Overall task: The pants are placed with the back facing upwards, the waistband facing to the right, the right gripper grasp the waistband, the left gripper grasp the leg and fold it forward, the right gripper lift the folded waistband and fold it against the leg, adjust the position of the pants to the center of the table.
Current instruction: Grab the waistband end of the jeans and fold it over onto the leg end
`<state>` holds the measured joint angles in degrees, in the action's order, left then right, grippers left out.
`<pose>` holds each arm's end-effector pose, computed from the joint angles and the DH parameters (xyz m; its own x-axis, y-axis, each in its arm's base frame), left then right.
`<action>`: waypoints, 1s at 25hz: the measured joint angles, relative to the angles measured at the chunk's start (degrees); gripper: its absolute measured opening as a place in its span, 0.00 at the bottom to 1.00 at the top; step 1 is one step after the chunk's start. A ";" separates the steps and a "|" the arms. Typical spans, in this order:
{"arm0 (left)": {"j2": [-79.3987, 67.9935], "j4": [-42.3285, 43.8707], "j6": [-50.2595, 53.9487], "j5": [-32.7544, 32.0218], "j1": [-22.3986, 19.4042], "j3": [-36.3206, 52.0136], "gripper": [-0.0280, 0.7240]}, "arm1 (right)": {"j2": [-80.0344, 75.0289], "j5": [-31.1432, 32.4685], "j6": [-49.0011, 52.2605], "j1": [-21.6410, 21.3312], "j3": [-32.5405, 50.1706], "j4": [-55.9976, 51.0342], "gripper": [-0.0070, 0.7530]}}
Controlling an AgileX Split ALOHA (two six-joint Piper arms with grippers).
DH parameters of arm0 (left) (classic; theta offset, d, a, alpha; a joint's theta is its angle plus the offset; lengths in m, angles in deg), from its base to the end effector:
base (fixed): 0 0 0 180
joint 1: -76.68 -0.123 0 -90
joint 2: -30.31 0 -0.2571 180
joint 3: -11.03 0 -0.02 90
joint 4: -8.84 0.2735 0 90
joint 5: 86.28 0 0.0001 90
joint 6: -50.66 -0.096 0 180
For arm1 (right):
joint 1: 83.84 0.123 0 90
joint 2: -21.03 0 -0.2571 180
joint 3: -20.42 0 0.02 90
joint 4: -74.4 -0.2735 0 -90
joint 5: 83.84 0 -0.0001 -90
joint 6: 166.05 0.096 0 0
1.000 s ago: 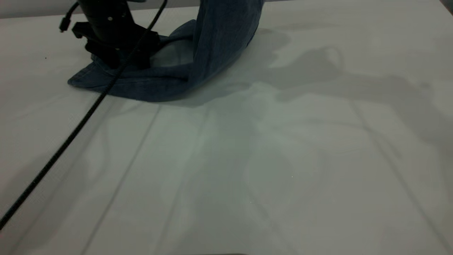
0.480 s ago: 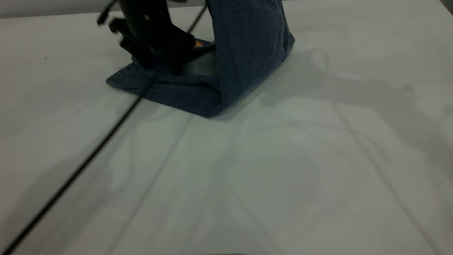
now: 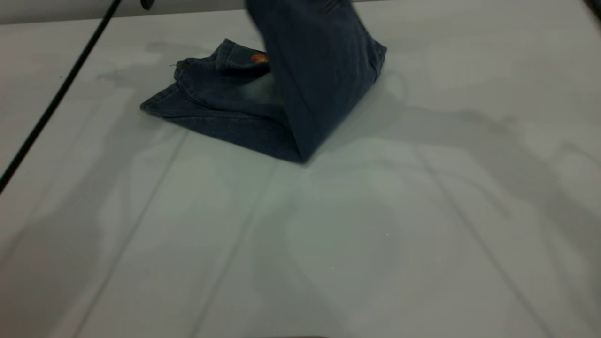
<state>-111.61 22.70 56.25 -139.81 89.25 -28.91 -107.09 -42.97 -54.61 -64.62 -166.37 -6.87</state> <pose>0.5059 -0.0939 0.1592 -0.8750 0.2434 -0.4185 0.1754 0.9651 0.1945 0.4136 0.2100 0.1543 -0.7087 -0.1073 -0.6973 -0.6136 0.5816 0.5340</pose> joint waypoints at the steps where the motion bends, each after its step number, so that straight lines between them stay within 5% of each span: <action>1: 0.06 -0.05 0.00 -0.68 0.00 -0.90 0.74 | -1.16 -0.43 -1.44 0.85 0.00 -1.32 0.08; 10: 0.45 -0.36 -0.05 -3.12 0.06 -5.59 0.74 | -11.02 -1.99 -15.97 5.92 -0.64 -19.72 0.12; 13: 0.46 -0.55 -0.05 -3.12 0.06 -5.84 0.74 | -13.10 -1.25 -15.11 6.07 -2.05 -21.11 0.27; 19: 0.51 -4.65 -3.65 -4.51 0.11 -5.84 0.74 | -13.73 -0.78 -9.23 5.94 -2.41 -20.17 0.79; 21: 0.51 -6.71 -8.57 -5.88 0.42 -5.87 0.74 | -13.47 -1.28 -8.00 5.24 -2.41 -17.33 0.88; 25: 0.51 -11.35 -23.68 -9.50 1.42 -5.87 0.74 | -11.59 -2.97 -0.30 1.14 -2.41 -7.50 0.89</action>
<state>-111.10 11.35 32.56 -149.31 90.67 -34.77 -118.68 -45.94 -54.91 -63.48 -168.78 -14.37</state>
